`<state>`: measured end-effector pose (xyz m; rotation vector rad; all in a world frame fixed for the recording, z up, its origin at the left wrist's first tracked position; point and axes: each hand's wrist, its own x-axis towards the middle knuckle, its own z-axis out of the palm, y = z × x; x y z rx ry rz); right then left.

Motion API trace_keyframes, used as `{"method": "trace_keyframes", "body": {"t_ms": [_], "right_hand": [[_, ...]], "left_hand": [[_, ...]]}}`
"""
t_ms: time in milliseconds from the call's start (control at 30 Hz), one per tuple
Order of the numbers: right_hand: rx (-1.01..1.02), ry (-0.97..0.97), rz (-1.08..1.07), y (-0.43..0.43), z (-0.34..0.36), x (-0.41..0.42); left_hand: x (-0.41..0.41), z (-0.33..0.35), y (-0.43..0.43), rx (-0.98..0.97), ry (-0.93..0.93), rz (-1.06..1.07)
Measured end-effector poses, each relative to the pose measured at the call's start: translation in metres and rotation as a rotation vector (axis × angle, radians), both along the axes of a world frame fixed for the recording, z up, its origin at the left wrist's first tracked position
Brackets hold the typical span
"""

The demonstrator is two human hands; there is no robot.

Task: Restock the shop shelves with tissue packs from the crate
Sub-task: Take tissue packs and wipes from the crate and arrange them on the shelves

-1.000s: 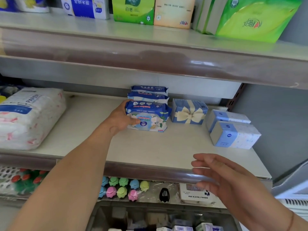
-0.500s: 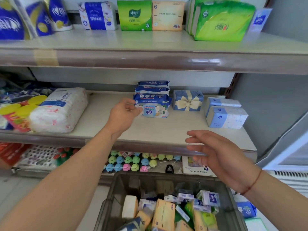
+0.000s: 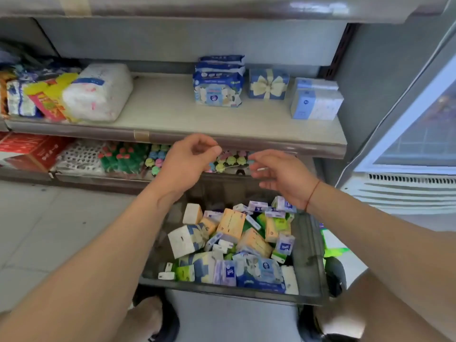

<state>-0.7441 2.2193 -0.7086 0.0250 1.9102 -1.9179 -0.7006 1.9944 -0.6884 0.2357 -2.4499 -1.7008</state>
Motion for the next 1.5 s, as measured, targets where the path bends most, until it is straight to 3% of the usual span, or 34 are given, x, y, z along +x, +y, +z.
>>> {"method": "trace_keyframes", "body": {"t_ms": [167, 467, 633, 1067, 1133, 1333, 1500], "right_hand": [[0.173, -0.129, 0.039, 0.012, -0.065, 0.029], [0.455, -0.246, 0.191, 0.028, -0.157, 0.040], [0.797, -0.111, 0.417, 0.029, -0.201, 0.028], [1.212, 0.143, 0.945, -0.009, -0.302, 0.009], [1.230, 0.184, 0.999, -0.009, -0.309, 0.005], [1.388, 0.312, 1.006, -0.005, -0.295, -0.005], [1.404, 0.477, 0.910, 0.005, -0.272, -0.005]], "left_hand": [[0.041, -0.078, 0.015, 0.052, -0.225, 0.024], [0.043, -0.191, 0.023, -0.112, -0.527, -0.013], [0.018, -0.236, 0.031, -0.400, -0.659, -0.132], [-0.040, -0.326, 0.060, -0.621, -0.973, -0.164], [-0.042, -0.331, 0.058, -0.572, -1.020, -0.171], [-0.038, -0.331, 0.047, -0.093, -1.071, 0.003], [-0.040, -0.302, 0.036, -0.043, -0.873, 0.009]]}}
